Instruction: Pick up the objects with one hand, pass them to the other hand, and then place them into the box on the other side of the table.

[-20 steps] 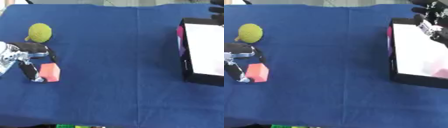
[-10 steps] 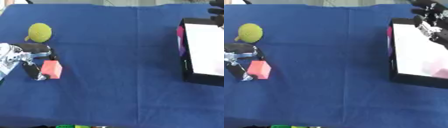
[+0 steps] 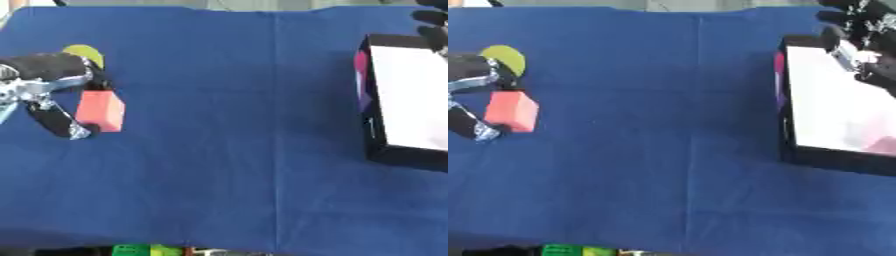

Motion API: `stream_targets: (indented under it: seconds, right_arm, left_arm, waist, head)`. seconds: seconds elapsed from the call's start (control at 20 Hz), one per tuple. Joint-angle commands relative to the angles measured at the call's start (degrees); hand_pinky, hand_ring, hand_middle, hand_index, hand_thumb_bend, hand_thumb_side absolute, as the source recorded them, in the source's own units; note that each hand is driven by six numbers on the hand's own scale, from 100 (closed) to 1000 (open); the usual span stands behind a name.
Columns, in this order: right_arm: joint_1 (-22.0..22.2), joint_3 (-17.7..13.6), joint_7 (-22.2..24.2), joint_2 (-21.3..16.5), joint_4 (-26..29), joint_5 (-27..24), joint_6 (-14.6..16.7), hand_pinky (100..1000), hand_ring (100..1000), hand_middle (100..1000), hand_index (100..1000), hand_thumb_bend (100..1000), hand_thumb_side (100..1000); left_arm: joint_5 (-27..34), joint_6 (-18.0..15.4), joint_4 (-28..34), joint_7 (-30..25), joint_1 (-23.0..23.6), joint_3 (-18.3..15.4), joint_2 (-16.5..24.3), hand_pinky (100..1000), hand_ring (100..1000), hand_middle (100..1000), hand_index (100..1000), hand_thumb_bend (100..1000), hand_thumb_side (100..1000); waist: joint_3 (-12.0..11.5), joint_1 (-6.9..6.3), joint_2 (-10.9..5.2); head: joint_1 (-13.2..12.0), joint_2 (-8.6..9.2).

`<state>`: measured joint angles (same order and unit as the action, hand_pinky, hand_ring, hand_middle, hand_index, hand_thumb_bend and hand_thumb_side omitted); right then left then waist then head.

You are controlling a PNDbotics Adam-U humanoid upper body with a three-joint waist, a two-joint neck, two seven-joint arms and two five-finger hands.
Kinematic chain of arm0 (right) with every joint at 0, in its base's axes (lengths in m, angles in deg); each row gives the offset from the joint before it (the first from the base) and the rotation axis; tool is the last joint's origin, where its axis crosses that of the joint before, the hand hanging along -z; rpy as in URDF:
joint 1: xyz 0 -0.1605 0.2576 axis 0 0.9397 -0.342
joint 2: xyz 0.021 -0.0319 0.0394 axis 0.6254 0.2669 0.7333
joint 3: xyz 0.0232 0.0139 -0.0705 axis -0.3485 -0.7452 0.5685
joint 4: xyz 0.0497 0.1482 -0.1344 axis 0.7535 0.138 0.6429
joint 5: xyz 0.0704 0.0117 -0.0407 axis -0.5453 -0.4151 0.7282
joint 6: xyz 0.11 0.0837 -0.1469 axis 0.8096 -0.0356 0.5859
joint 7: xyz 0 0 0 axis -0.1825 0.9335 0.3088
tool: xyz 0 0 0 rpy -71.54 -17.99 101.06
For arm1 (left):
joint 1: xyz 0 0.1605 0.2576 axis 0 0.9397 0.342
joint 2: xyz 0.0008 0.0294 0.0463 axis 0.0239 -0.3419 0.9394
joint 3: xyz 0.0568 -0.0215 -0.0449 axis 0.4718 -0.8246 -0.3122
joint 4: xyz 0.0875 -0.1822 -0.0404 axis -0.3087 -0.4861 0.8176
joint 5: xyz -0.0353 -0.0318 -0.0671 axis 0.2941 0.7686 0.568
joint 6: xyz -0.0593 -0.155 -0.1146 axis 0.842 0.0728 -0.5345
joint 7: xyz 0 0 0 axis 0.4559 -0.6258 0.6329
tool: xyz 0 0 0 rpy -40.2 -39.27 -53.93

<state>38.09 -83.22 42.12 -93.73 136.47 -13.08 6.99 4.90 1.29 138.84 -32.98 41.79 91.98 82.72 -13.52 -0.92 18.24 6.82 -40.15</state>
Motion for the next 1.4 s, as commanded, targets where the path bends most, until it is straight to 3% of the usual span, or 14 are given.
stream_targets:
  seconds: [0.05, 0.25, 0.4, 0.6, 0.95, 1.2, 1.4]
  right_arm:
    - [-1.35, -0.17, 3.66, -1.85, 2.04, 0.89, 1.87, 1000, 1000, 1000, 1000, 100, 355]
    - [-2.83, 1.54, 9.26, -1.35, 2.13, 2.55, 5.25, 1000, 1000, 1000, 1000, 100, 340]
    - [-3.79, 3.0, 12.54, -1.7, 2.14, 3.73, 8.13, 1000, 1000, 1000, 1000, 100, 300]
    - [-6.18, 4.98, 15.95, -3.03, 2.14, 6.12, 12.89, 1000, 1000, 1000, 1000, 100, 100]
    - [-12.31, 10.15, 20.29, -5.36, 2.14, 17.55, 21.17, 951, 1000, 1000, 1000, 100, 100]
    - [-16.14, 14.14, 20.82, -4.2, 2.14, 23.87, 21.94, 942, 1000, 1000, 1000, 100, 100]
    - [-20.19, 17.47, 22.48, -1.78, 2.14, 26.19, 18.49, 940, 1000, 1000, 1000, 100, 100]
  left_arm:
    - [0.77, 2.12, 3.4, 7.67, 0.73, -3.57, 0.31, 694, 577, 534, 652, 100, 100]
    - [1.04, 1.37, 4.27, 15.63, 1.6, -4.19, -3.25, 703, 559, 531, 655, 100, 100]
    - [4.74, -0.3, 3.78, 18.59, 1.81, -4.21, -5.95, 719, 547, 519, 653, 100, 100]
    - [10.38, -2.13, 2.9, 19.44, 2.77, -4.78, -10.09, 741, 532, 508, 651, 100, 183]
    - [8.05, -4.52, 1.09, 21.19, 5.93, -6.37, -17.76, 738, 517, 496, 642, 100, 241]
    - [5.65, -5.32, -0.64, 22.9, 6.94, -6.92, -21.37, 748, 513, 495, 642, 100, 269]
    - [4.84, -6.94, -1.25, 23.72, 7.26, -6.67, -23.77, 739, 509, 495, 644, 100, 295]
  waist:
    - [-0.1, 0.17, -1.77]
    - [0.03, 0.49, -1.8]
    - [0.11, 0.69, -1.83]
    - [0.33, 0.89, -2.01]
    - [1.29, 1.82, -2.57]
    - [1.68, 2.16, -2.95]
    - [1.73, 2.08, -3.23]
  head:
    - [0.28, 0.34]
    - [0.28, 0.5]
    - [0.19, 0.57]
    - [-0.13, 0.51]
    - [-0.24, 0.03]
    - [-0.01, -0.23]
    - [0.27, -0.48]
